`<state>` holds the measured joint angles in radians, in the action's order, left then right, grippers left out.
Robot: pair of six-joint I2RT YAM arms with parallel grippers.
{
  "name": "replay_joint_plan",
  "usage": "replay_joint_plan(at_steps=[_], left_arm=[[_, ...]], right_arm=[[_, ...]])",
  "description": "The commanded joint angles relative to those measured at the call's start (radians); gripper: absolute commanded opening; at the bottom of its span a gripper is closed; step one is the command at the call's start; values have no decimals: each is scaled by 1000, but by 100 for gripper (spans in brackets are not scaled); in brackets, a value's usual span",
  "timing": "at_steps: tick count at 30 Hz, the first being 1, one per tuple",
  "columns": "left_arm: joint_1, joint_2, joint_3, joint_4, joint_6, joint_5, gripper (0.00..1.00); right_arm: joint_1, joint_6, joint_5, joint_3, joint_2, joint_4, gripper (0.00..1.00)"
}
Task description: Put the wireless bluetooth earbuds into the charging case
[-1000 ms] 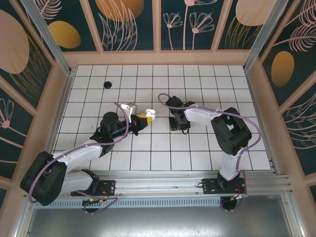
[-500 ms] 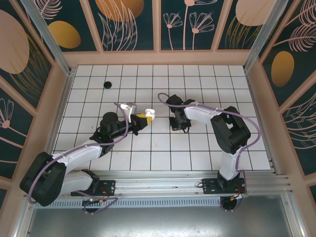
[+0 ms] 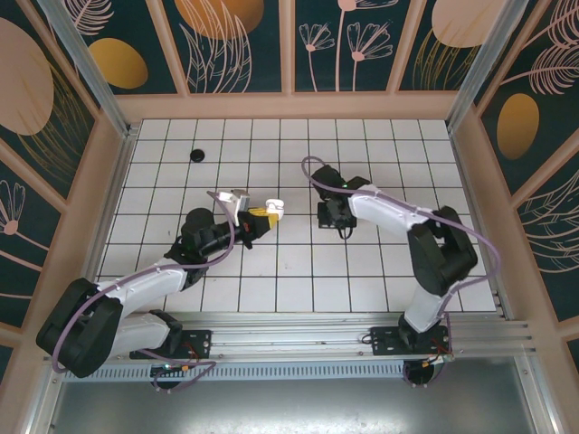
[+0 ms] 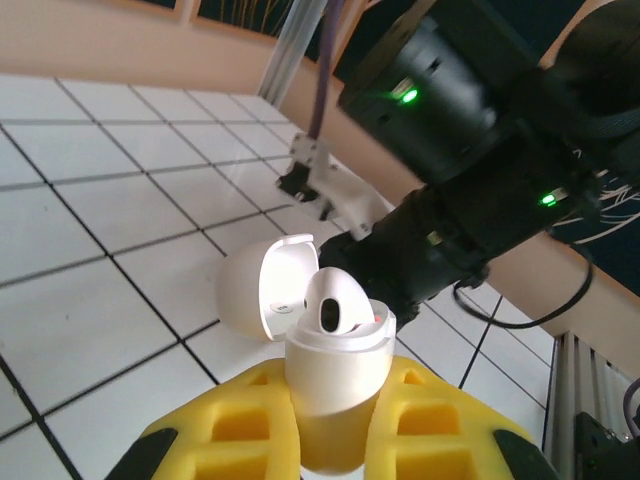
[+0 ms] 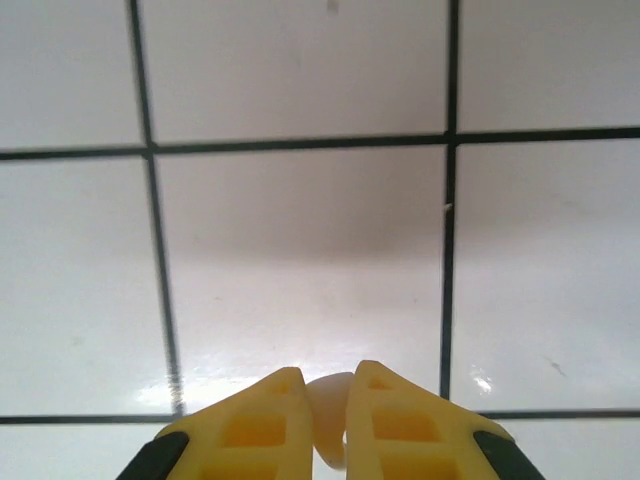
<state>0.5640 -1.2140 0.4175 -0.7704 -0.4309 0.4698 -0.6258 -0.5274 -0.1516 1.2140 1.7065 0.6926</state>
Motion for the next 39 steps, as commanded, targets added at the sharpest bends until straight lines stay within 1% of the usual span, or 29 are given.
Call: replay_joint_plan(at_steps=[1,5,9,13,17,20,24,29,39], left_arm=[[21,3,8,-112,70,-11,0],[73,-22,48,-121,174,-100,0],[125,-81,92,-185,236,-197,0],[172,-152,165,-202,299,-288,0],[198,-214,220,-244,310,-339,0],[219,-248,254,-250,332,-368,0],[233,-276,281,-251,330,-400,0],[237,-306,300,-246,322,-411,0],[240,-326,311,-257,319,-408,0]], right_arm=[[-12,-84,-95,66,-138,49,7],[-28,-140,-146,77,-279,11,8],[-42,-191,-183,50,-422,-82,6],[-72,-228,-225,33,-501,-153,5],[-90,-257,-209,32,-509,-194,5],[-94,-273,-175,25,-499,-234,5],[-105,-292,-147,25,-479,-280,5],[-124,-330,-158,12,-453,-312,5],[-137,-365,-115,-5,-422,-377,5]])
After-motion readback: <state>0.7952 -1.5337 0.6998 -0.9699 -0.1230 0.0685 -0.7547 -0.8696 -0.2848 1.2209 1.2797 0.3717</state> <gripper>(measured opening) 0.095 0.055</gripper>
